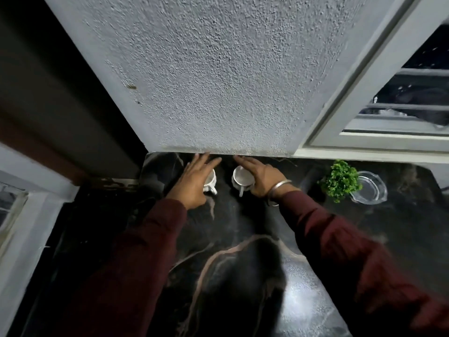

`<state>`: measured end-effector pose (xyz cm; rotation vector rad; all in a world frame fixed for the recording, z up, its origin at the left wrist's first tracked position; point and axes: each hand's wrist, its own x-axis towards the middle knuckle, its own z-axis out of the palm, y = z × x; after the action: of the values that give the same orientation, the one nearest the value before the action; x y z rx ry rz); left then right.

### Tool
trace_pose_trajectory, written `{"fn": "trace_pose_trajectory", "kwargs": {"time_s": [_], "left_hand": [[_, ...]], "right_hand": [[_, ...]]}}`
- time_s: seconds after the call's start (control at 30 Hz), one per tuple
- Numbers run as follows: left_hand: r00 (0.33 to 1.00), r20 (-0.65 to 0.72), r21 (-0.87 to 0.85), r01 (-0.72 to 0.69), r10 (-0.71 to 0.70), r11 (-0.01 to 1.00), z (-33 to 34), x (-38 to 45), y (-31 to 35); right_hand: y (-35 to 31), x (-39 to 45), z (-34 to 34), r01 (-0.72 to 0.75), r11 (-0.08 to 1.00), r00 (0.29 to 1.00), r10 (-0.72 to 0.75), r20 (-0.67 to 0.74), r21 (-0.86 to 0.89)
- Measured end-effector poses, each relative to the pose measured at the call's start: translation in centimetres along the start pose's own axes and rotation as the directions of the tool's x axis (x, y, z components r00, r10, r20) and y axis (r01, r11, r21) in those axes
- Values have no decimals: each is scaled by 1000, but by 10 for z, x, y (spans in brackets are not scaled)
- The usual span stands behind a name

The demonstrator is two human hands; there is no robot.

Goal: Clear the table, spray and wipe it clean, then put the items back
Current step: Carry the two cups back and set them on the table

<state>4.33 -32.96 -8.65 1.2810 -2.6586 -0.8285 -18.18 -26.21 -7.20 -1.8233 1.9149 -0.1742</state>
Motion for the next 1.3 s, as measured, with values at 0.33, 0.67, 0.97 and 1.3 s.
{"fn": "trace_pose_trajectory", "kwargs": {"time_s": [0.33,0.67,0.97,1.3], "left_hand": [[966,-106,-222,207,-235,953,-1,-4,6],[971,41,-431,230,-236,872,2,7,-28],[974,-63,-386,176,-217,905,7,6,-23],[963,-126,-348,183,-240,919,11,4,-17]], "right_hand": [[-9,2,24,-118,967,979,151,-136,224],[-13,-1,19,-140,945,964,199,-177,296],[-15,-6,14,-87,929,965,167,-201,359],[-16,-9,17,-79,918,958,177,-224,388]]}}
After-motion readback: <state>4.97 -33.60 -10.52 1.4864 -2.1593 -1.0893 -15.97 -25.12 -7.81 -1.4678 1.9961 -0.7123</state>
